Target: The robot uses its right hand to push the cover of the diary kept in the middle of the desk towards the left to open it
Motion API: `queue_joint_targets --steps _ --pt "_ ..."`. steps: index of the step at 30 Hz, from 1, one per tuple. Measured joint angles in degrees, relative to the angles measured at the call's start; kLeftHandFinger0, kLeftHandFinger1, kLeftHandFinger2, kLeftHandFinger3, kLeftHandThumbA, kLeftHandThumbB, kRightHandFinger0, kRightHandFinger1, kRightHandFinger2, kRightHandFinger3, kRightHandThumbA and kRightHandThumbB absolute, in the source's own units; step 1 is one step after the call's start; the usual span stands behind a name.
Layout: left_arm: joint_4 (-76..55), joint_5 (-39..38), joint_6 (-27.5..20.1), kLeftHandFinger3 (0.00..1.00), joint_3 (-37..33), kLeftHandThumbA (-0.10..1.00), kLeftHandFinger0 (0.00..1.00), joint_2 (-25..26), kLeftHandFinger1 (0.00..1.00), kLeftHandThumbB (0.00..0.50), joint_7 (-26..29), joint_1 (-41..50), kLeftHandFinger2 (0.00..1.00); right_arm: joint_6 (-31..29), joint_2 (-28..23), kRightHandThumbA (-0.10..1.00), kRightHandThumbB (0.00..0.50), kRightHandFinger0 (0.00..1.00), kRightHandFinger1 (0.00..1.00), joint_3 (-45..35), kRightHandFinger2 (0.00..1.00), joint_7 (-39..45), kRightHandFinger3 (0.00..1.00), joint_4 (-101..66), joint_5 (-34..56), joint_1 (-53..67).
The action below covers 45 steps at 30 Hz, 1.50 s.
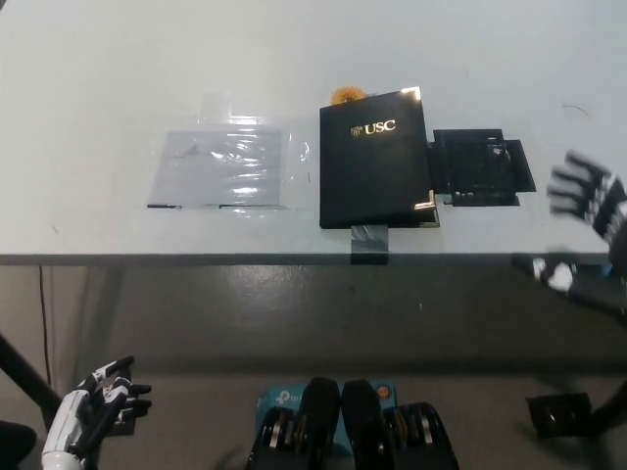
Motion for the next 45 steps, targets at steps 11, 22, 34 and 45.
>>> queue_joint_targets --steps 11,22,34,45 --pt "-0.08 0.00 0.00 0.75 -0.11 0.56 0.62 -0.29 0.49 0.272 -0.01 0.56 0.51 8.16 14.11 1.00 0.081 1.00 1.00 -12.37 1.00 -6.88 1.00 11.21 6.19 -14.04" --pt "-0.12 0.06 0.02 0.75 -0.44 0.56 0.61 -0.28 0.50 0.281 -0.02 0.53 0.53 10.75 26.99 1.00 0.065 1.00 1.00 -31.35 1.00 -18.38 1.00 25.98 16.74 -22.98" --pt "-0.18 0.14 0.02 0.74 -1.17 0.56 0.60 -0.65 0.49 0.268 -0.01 0.37 0.50 7.31 30.93 1.00 0.130 0.99 1.00 -32.01 1.00 -21.05 1.00 36.08 21.72 -22.80" --pt "-0.19 0.20 -0.01 0.74 -1.49 0.55 0.59 -0.92 0.49 0.266 -0.01 0.68 0.49 4.87 30.74 1.00 0.145 0.85 0.90 -25.11 0.90 -19.31 0.95 37.79 22.61 -21.12"
